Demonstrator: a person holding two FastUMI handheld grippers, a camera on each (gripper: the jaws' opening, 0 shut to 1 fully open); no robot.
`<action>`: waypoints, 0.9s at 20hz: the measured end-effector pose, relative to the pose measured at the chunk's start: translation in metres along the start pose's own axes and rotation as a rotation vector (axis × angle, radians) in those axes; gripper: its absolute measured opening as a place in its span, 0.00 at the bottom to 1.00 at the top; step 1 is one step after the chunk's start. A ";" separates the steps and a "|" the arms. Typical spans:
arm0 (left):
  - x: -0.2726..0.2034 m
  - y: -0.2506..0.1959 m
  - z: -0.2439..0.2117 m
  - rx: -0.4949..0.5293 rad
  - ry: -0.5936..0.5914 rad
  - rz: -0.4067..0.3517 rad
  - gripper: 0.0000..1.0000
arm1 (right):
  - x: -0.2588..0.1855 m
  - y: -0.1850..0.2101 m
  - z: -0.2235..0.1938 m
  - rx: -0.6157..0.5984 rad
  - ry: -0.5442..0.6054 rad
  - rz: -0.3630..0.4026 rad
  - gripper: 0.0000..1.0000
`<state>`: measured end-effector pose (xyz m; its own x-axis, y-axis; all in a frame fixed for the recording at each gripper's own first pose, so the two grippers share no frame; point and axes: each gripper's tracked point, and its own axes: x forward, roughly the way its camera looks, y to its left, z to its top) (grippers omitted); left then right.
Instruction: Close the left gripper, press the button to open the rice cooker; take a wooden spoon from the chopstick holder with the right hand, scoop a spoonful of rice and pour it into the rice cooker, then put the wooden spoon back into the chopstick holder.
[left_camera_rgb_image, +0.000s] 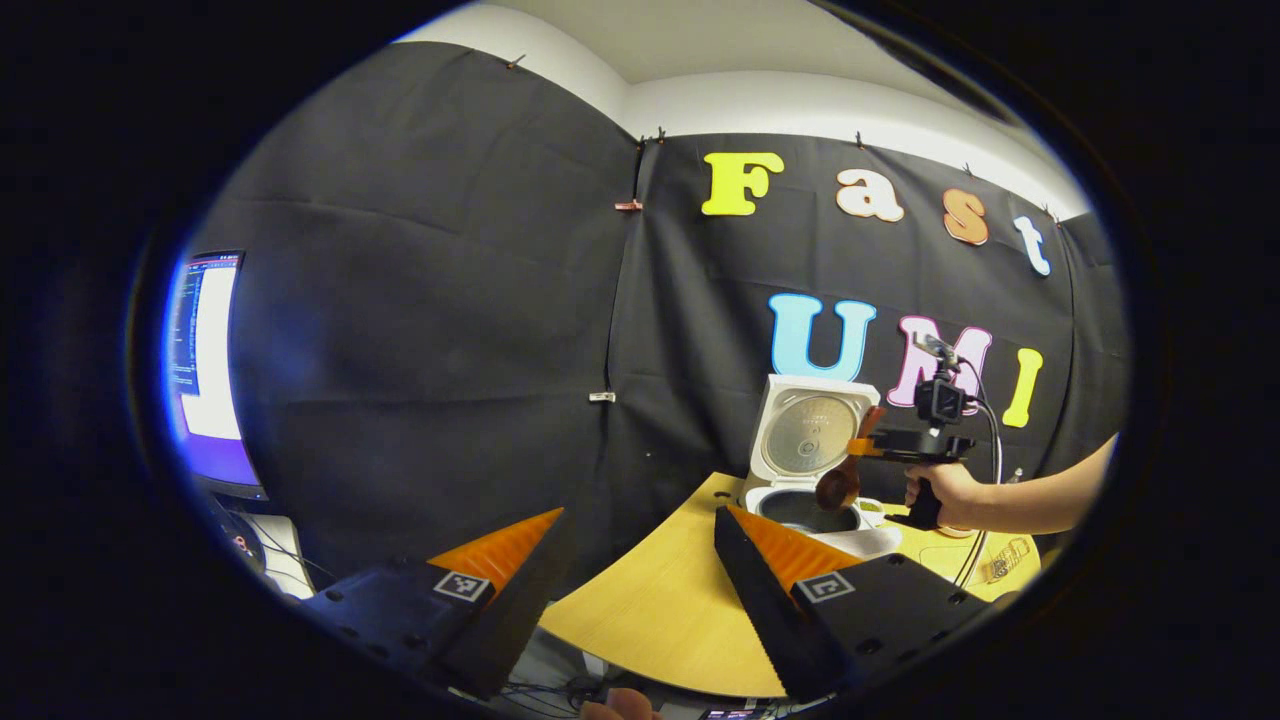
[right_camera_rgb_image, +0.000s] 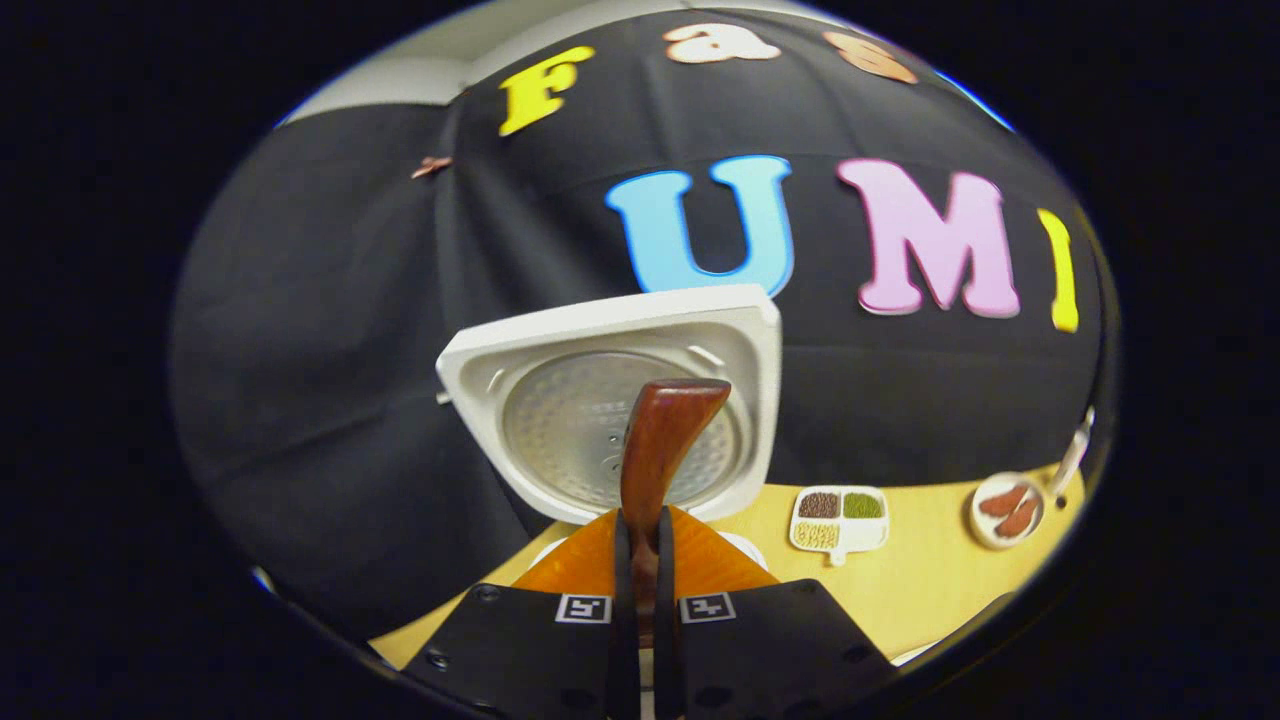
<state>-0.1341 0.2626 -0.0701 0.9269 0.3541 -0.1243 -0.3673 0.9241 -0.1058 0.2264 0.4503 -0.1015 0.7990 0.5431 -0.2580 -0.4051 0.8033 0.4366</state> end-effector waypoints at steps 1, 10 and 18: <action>0.002 -0.005 0.003 0.002 -0.003 -0.008 0.95 | -0.009 -0.009 0.009 0.054 -0.017 -0.001 0.11; 0.020 -0.075 0.023 0.053 -0.039 -0.113 0.95 | -0.132 -0.116 0.101 0.184 -0.214 -0.021 0.10; 0.029 -0.152 0.035 0.063 -0.069 -0.207 0.95 | -0.247 -0.256 0.134 0.195 -0.295 -0.142 0.10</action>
<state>-0.0490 0.1374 -0.0233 0.9858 0.1634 -0.0379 -0.1655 0.9844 -0.0602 0.1926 0.0779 -0.0340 0.9462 0.3133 -0.0805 -0.2119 0.7883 0.5776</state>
